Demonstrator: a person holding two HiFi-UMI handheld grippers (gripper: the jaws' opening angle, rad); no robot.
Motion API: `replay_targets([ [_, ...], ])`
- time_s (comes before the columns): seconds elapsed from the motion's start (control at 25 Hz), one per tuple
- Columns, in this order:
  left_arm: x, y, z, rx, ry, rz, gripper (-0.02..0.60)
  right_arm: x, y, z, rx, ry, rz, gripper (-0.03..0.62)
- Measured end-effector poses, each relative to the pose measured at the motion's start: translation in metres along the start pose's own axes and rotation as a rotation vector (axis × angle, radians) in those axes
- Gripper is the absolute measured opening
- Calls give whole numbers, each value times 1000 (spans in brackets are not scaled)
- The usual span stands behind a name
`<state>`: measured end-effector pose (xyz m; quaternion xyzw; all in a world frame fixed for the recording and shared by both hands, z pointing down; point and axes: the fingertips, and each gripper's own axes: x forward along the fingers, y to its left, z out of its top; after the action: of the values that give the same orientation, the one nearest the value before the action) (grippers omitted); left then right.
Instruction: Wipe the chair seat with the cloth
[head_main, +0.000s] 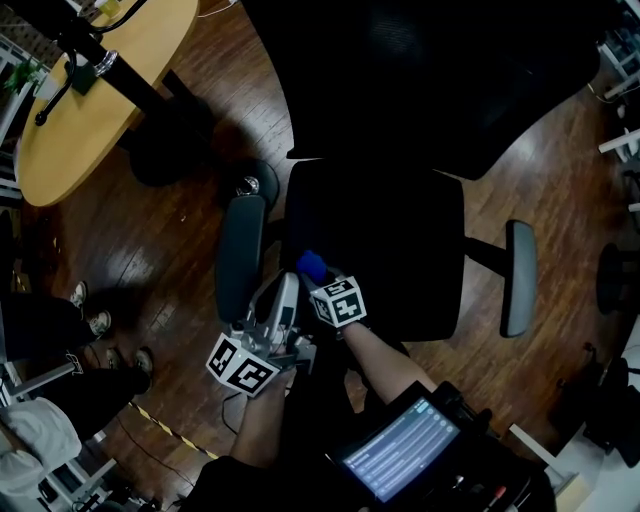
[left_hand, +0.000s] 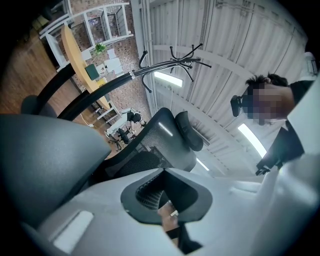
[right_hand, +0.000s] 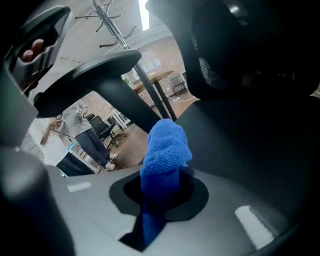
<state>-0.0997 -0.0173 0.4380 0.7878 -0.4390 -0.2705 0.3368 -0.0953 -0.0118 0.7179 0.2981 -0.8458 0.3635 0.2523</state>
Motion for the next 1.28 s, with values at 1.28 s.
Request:
replay_targets([
  [1.28, 28, 8, -2, 15, 40, -20, -8, -244, -229, -67, 304, -122, -546, 54],
])
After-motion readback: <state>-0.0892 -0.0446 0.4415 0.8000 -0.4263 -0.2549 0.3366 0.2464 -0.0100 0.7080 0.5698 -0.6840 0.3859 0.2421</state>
